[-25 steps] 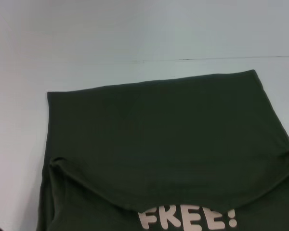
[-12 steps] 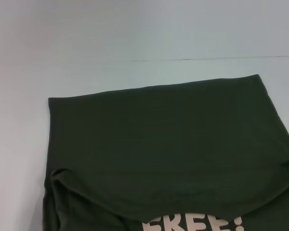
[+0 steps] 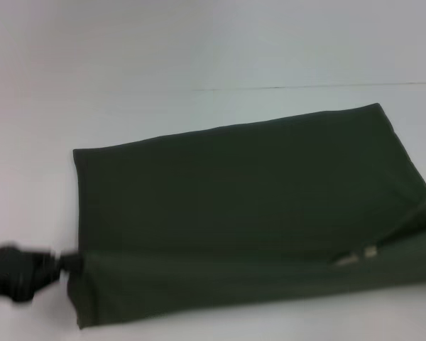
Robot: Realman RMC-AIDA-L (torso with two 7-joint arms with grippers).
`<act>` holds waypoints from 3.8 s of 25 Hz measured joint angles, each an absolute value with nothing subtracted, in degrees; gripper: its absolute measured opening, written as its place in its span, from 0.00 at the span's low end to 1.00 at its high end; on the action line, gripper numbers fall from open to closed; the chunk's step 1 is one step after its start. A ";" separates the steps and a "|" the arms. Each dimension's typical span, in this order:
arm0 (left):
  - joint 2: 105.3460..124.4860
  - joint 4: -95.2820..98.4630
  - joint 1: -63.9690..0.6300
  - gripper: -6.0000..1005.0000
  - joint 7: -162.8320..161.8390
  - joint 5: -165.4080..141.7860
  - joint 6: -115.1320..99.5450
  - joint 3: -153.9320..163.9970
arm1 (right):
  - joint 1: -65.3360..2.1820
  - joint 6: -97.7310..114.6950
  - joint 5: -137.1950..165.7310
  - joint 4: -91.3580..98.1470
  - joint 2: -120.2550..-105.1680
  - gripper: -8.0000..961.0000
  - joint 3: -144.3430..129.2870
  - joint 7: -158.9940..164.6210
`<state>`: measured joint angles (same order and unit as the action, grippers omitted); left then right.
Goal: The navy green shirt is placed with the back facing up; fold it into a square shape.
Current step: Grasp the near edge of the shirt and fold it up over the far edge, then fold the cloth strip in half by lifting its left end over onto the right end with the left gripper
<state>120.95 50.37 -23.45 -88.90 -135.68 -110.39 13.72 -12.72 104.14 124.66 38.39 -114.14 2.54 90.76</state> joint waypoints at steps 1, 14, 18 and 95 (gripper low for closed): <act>120.36 49.46 -24.83 0.00 -89.47 -135.49 -108.78 13.73 | -14.04 102.96 124.63 38.16 -113.97 0.07 2.78 91.46; 116.77 39.04 -38.81 0.00 -91.91 -134.32 -82.57 14.25 | -33.15 72.21 124.53 28.25 -112.69 0.09 -1.25 92.30; 116.96 37.06 -41.43 0.00 -91.93 -133.84 -75.01 15.24 | -38.57 61.39 124.52 26.00 -113.13 0.09 -4.96 92.26; 122.21 46.29 -29.52 0.89 -122.12 -127.50 -91.87 22.85 | -32.05 79.66 113.96 28.29 -114.35 0.96 -20.85 92.87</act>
